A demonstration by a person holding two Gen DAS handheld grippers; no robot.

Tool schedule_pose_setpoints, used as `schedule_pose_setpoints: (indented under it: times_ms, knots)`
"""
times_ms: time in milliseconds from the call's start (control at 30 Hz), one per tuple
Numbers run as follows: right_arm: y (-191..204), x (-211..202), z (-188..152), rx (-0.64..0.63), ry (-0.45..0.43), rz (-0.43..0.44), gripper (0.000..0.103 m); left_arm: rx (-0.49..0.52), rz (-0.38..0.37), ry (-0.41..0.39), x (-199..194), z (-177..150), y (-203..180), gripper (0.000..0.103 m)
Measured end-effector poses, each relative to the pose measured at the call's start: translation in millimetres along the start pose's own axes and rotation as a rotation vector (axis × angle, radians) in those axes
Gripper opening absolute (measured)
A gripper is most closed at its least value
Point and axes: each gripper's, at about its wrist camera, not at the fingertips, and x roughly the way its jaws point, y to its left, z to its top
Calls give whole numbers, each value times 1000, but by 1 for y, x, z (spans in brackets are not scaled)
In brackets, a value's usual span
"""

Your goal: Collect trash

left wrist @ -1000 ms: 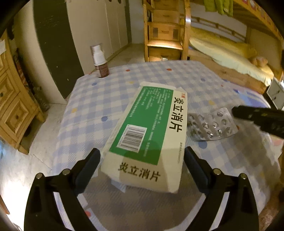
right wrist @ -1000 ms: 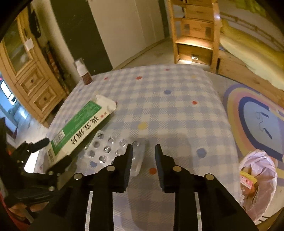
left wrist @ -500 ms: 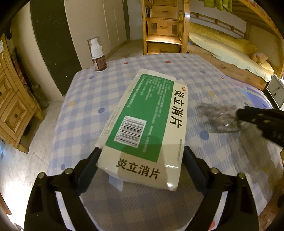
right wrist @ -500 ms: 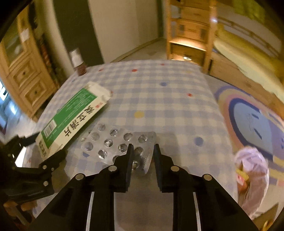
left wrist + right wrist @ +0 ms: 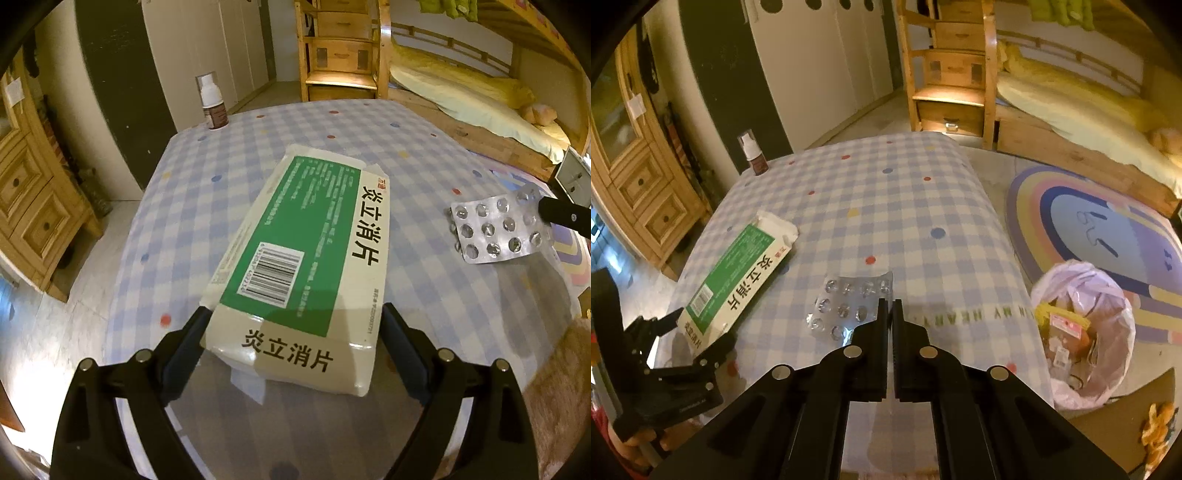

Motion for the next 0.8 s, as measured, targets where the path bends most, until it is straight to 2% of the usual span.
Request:
schedule_pose_setpoints:
  times_ms: [67,200,400,567,733,800]
  knots:
    - [-7,-4,-5,19,-3,7,1,8,-8,-9,-8,-6,-2,96]
    - [-18,-6,-14,49,-15,17,1,30,-21,-48,-19,-11,-1,96]
    - [-30,-2,-24,79,-25,29,2,-6,-50,-31,-11,-7,7,96]
    - [-39,2,-27,113,-11,51,2,19,-31,0,6,2,2,96]
    - [-39,3,-27,109,-11,48,2,-11,-41,14,18,15,6,96]
    - [-38,3,-27,104,-9,48,2,-15,-50,14,19,16,7,93]
